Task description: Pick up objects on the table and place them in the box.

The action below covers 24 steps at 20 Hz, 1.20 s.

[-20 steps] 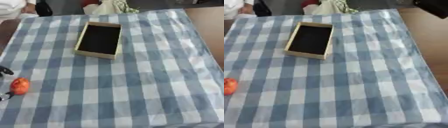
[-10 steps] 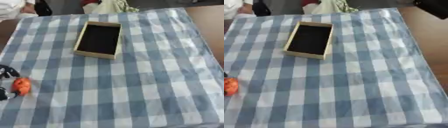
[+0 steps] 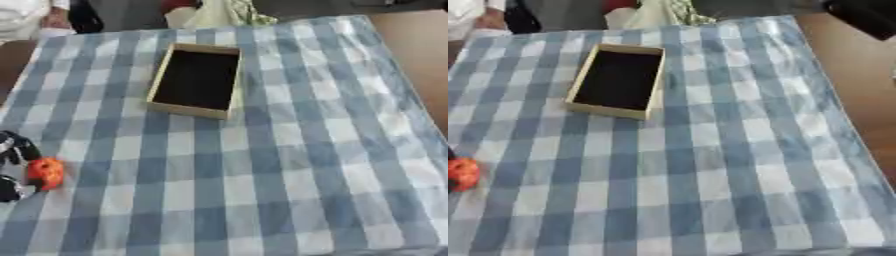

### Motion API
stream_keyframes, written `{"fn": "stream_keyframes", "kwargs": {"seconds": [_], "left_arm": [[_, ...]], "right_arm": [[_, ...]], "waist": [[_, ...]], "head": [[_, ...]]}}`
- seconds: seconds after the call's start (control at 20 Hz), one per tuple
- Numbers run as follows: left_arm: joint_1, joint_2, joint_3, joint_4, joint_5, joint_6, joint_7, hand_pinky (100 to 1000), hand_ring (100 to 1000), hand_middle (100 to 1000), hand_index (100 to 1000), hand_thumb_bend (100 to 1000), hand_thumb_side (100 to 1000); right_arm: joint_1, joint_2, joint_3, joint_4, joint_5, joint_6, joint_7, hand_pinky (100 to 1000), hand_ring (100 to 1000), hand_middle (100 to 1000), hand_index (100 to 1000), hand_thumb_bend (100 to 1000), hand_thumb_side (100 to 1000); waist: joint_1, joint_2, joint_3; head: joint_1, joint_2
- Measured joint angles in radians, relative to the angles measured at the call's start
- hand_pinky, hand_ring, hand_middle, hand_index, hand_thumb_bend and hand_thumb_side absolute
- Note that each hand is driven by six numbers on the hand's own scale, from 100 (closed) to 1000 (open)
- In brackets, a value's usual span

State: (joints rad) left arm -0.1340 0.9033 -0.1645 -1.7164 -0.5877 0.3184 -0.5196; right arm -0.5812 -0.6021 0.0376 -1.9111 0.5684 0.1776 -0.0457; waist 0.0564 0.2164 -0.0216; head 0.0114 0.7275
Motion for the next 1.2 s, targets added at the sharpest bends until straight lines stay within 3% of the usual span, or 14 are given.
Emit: {"fn": "stream_keyframes", "kwargs": {"seconds": [0.3,0.75,1.2], "left_arm": [[-0.001,-0.007,-0.005,-0.004,-0.009,0.001,0.018,534,511,486,546,235,146],[-0.033,-0.002,0.011,-0.047,-0.026,0.017,0.030,522,498,474,533,217,164],[-0.183,0.040,0.033,-0.103,-0.033,0.040,0.016,510,488,465,524,206,161]], "right_arm": [[0.000,0.002,0.000,0.000,-0.005,0.002,-0.007,731,731,767,830,335,819],[0.000,0.004,0.000,0.001,-0.008,0.001,-0.011,732,732,767,830,335,829],[-0.003,0.004,0.000,0.007,-0.008,-0.001,-0.012,733,732,767,831,337,832]], "waist": [[0.000,0.000,0.001],[0.003,0.000,0.003],[0.005,0.000,0.003]], "head": [[-0.001,0.000],[-0.005,-0.001],[-0.015,-0.001]]}}
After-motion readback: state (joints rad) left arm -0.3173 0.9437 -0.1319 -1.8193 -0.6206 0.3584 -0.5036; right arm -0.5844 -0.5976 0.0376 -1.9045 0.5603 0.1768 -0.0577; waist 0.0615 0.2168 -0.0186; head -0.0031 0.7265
